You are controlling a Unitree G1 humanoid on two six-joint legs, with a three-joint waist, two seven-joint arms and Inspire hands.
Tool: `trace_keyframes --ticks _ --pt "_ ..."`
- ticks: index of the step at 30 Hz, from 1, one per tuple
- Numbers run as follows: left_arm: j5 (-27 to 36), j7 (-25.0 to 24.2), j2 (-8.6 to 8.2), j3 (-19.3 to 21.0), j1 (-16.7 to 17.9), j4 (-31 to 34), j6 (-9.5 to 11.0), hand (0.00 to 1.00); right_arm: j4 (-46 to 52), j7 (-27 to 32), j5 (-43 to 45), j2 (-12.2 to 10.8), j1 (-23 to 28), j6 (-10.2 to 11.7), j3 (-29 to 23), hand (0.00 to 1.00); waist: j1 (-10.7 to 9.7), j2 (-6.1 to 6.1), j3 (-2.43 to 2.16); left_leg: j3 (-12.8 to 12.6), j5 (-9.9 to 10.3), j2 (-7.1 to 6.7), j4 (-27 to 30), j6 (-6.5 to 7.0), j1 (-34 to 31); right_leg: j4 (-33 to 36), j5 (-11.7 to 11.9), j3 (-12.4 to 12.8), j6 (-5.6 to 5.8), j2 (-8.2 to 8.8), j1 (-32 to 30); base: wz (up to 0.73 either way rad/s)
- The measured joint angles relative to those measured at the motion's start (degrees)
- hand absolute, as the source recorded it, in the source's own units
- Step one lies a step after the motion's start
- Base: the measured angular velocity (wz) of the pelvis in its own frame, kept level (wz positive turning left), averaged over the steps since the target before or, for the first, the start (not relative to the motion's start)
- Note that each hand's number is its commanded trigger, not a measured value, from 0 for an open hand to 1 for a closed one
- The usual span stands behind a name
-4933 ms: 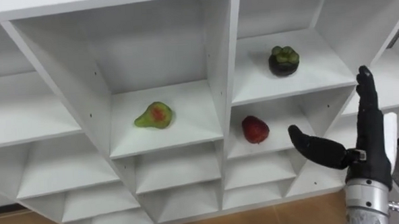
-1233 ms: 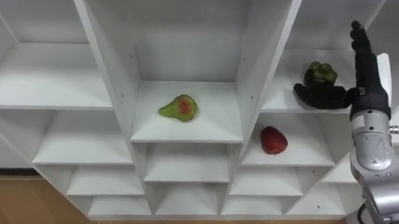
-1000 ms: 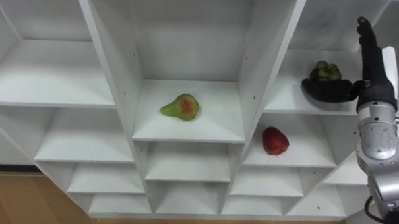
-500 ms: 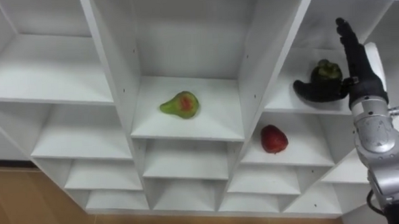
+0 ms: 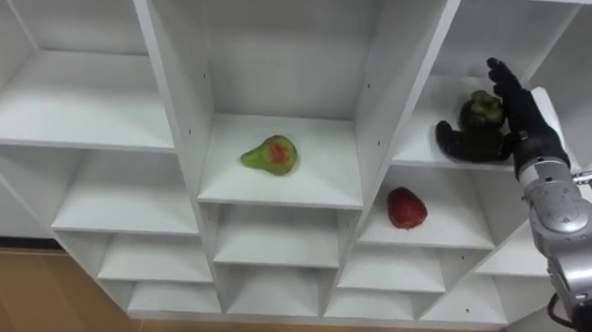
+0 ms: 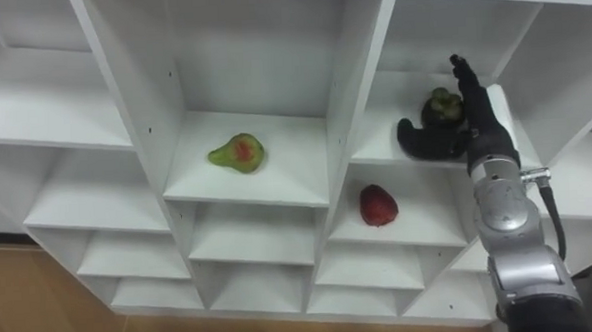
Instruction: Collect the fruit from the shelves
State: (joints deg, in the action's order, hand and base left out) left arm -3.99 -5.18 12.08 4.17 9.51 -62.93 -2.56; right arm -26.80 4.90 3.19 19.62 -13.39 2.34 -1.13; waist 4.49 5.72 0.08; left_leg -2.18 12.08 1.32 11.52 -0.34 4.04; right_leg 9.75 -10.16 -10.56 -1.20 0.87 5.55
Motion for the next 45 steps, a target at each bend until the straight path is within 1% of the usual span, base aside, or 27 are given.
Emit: trace_keyframes --ticks 1,4,7,8,9,10,12,14,18,20,21,25,31,35,39,41,45 --pt "0.02 0.01 0.01 -0.06 0.0 -0.01 0.0 1.0 -0.61 -0.2 -0.13 0.21 -0.02 0.19 0.08 0.0 0.05 -0.25 0.17 0.01 0.01 0.0 -0.12 0.0 0.16 -0.04 0.0 -0.09 0.01 0.0 0.25 0.04" --pt "0.01 0.02 0.26 -0.08 -0.02 0.0 0.0 1.0 -1.78 -0.78 -0.38 0.53 -0.07 0.61 0.45 0.0 0.07 0.2 -0.07 0.37 0.03 -0.03 -0.23 -0.01 0.17 -0.19 -0.02 -0.4 0.02 0.01 0.43 0.05" --pt "-0.01 0.04 0.34 -0.09 0.05 0.0 0.0 1.0 -2.37 -1.12 -0.64 0.55 -0.06 0.79 0.45 0.0 -0.04 0.27 -0.08 0.57 0.03 -0.15 -0.22 -0.01 0.6 -0.36 -0.03 -0.49 0.04 0.04 1.06 0.02" --pt "0.01 0.04 0.35 -0.14 0.01 0.01 0.0 1.0 -2.42 -1.28 -0.64 0.56 -0.06 0.78 0.47 0.53 -0.06 0.27 -0.08 0.62 0.03 -0.17 -0.21 0.0 0.64 -0.44 -0.03 -0.57 0.04 0.05 1.17 0.05" --pt "0.04 0.07 0.49 -0.59 -0.08 0.03 0.02 1.0 -2.52 -1.39 -0.64 0.56 -0.06 0.79 0.47 0.8 -0.12 0.3 -0.07 0.69 0.03 -0.21 -0.21 0.0 0.65 -0.82 -0.03 -0.61 0.04 0.06 1.38 0.03" --pt "0.05 0.07 0.62 -1.04 -0.16 0.04 0.02 1.0 -2.54 -1.42 -0.64 0.56 -0.06 0.85 0.48 1.0 -0.15 0.31 -0.08 0.73 0.03 -0.21 -0.2 0.0 0.65 -0.91 0.0 -0.62 0.07 0.04 1.43 0.0" --pt "0.05 0.05 0.62 -1.11 -0.21 0.02 0.02 1.0 -2.56 -1.31 -0.57 0.59 -0.06 0.95 0.43 1.0 -0.21 0.24 -0.07 0.73 0.03 -0.18 -0.22 0.0 0.67 -0.91 0.0 -0.61 0.07 0.01 1.44 0.0" --pt "0.05 0.05 0.62 -1.11 -0.21 -0.01 0.02 1.0 -2.7 -1.08 -0.43 1.09 -0.07 1.56 0.27 1.0 -0.23 0.19 -0.05 0.74 0.03 -0.15 -0.26 0.0 0.67 -0.92 0.0 -0.62 0.07 -0.01 1.44 0.0" --pt "0.07 0.04 0.62 -1.34 -0.24 -0.01 0.01 1.0 -3.68 -0.62 -0.43 3.05 -0.19 2.52 -0.11 1.0 -0.22 0.03 -0.03 0.72 0.04 -0.13 -0.44 -0.01 0.82 -0.9 0.01 -0.6 0.06 -0.05 1.49 0.0" --pt "0.07 0.07 0.64 -2.06 -0.27 -0.02 -0.03 1.0 -3.99 0.06 -0.4 3.47 -0.39 2.63 -0.17 1.0 -0.15 -0.22 0.05 0.68 0.03 -0.12 -0.83 -0.01 1.36 -0.9 0.01 -0.57 0.06 -0.06 1.79 0.0" --pt "0.06 0.05 0.64 -2.24 -0.26 -0.04 -0.1 1.0 -4.25 0.18 -0.43 3.69 -0.66 2.61 -0.17 1.0 -0.16 -0.43 0.02 0.66 0.04 -0.09 -1.03 -0.01 1.65 -0.9 0.01 -0.58 0.06 -0.07 2.03 0.0" --pt "0.05 0.02 0.62 -2.62 -0.46 -0.04 -0.13 1.0 -4.45 0.33 -0.38 3.87 -1.27 2.59 -0.15 1.0 -0.17 -0.74 0.05 0.73 0.03 -0.06 -1.12 -0.01 1.7 -0.98 0.01 -0.59 0.07 -0.12 2.09 0.0" --pt "0.06 0.03 0.61 -2.76 -0.49 -0.03 -0.25 1.0 -4.52 0.33 -0.47 3.89 -1.33 2.5 -0.05 1.0 -0.09 -0.8 0.07 0.67 0.04 -0.08 -1.13 -0.01 1.73 -1.0 0.01 -0.49 0.07 -0.09 2.06 0.0" --pt "0.04 0.05 0.59 -2.84 -0.72 -0.02 -1.09 1.0 -4.05 -0.41 -0.49 3.83 -1.24 2.32 0.69 1.0 -0.13 -0.83 0.05 0.63 0.04 -0.07 -1.13 -0.01 1.79 -0.97 0.01 -0.46 0.07 -0.1 2.09 0.0" --pt "-0.01 0.06 0.49 -3.29 -0.71 -0.02 -1.17 1.0 -4.02 -0.7 -0.35 3.83 -1.25 1.33 1.1 1.0 0.3 -1.16 0.01 0.67 0.05 -0.07 -1.27 -0.01 2.53 -0.97 0.0 -0.45 0.07 -0.09 2.63 0.0" --pt "0.0 0.03 0.45 -3.29 -0.73 -0.02 -1.17 1.0 -3.96 -0.73 -0.32 3.83 -1.25 1.32 1.15 1.0 0.34 -1.27 -0.01 0.68 0.05 -0.07 -1.25 -0.01 2.47 -0.96 0.0 -0.44 0.07 -0.1 2.68 0.0" --pt "-0.01 -0.06 0.43 -3.33 -0.73 0.01 -1.17 1.0 -3.01 -0.79 2.16 3.58 -1.25 1.29 1.16 1.0 0.32 -1.37 -0.07 0.5 0.05 -0.04 -1.25 -0.01 2.44 -0.91 0.0 -0.02 0.07 -0.1 2.57 0.0"
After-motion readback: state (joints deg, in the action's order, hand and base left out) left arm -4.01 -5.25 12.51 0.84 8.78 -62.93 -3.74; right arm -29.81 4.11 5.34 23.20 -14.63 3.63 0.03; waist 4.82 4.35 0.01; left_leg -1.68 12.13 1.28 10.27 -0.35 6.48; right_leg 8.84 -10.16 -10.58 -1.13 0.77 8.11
